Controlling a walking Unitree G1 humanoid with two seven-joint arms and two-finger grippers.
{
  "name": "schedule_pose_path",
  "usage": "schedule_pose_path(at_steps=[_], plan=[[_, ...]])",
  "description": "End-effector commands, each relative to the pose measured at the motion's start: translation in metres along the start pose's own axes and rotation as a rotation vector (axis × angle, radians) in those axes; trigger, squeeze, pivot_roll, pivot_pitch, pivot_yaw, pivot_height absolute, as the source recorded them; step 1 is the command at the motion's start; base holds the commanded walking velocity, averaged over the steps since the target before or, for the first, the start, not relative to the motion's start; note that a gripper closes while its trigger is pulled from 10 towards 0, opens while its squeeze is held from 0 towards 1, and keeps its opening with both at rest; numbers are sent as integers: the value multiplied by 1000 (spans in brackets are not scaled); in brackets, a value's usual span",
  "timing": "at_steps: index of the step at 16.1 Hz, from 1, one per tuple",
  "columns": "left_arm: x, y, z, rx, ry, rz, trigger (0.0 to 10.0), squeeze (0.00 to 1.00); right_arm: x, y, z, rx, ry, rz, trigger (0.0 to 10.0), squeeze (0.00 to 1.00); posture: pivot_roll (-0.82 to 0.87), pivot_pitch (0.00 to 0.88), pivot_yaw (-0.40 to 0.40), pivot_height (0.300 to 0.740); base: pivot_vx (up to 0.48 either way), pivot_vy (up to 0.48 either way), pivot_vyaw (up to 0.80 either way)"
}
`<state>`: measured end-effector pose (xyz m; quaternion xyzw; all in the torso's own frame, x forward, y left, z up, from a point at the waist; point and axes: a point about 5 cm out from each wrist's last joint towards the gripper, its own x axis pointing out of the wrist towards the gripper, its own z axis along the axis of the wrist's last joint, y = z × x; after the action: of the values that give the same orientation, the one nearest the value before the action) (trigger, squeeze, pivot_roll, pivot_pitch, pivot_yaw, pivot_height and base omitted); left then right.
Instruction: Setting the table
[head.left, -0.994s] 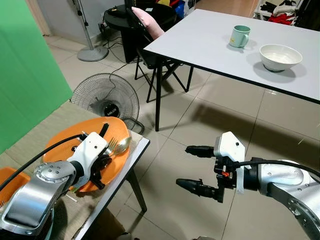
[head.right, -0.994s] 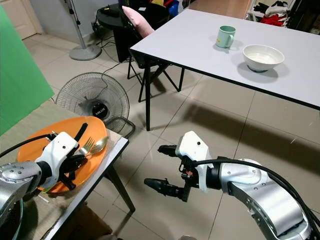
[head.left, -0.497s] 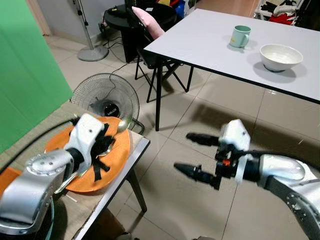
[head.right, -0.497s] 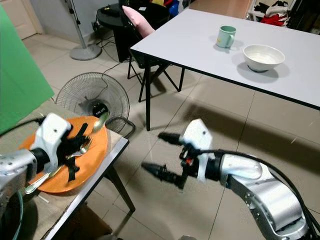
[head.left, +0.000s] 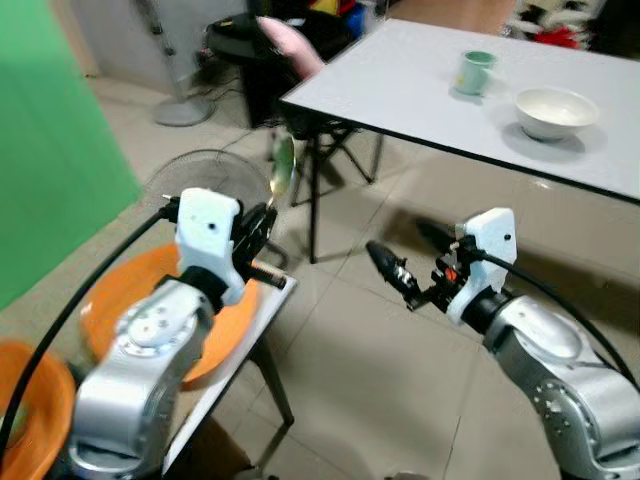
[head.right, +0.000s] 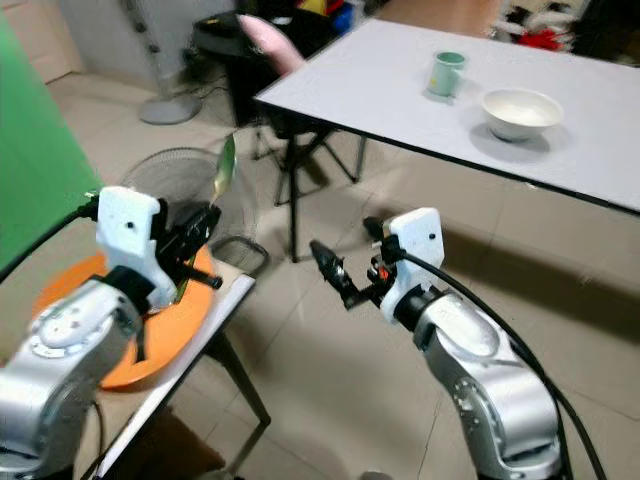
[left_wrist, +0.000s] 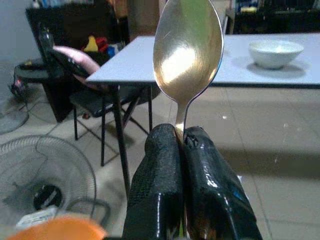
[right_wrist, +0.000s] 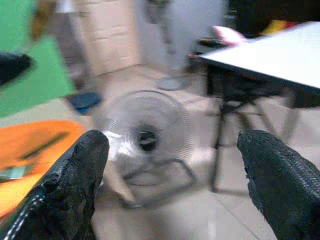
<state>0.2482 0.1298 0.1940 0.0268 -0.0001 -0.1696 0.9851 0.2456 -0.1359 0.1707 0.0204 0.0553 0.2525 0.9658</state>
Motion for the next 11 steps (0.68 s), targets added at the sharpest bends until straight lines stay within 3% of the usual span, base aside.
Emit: schedule_pose_path(at_steps=[1, 4, 11], plan=[[-1, -1, -1, 21, -11, 38, 10000, 0, -3, -4, -1, -1, -2, -58, 10000, 0, -79, 19, 79, 740, 0, 0, -763], [-6, -3, -5, 104, -26, 69, 10000, 0, -6, -4, -7, -12, 24, -119, 10000, 0, -85, 18, 82, 740, 0, 0, -763], [-12, -3, -10, 98, -51, 106, 10000, 0, -10, -11, -10, -34, 36, -214, 10000, 0, -96, 13, 87, 740, 37, 0, -764]])
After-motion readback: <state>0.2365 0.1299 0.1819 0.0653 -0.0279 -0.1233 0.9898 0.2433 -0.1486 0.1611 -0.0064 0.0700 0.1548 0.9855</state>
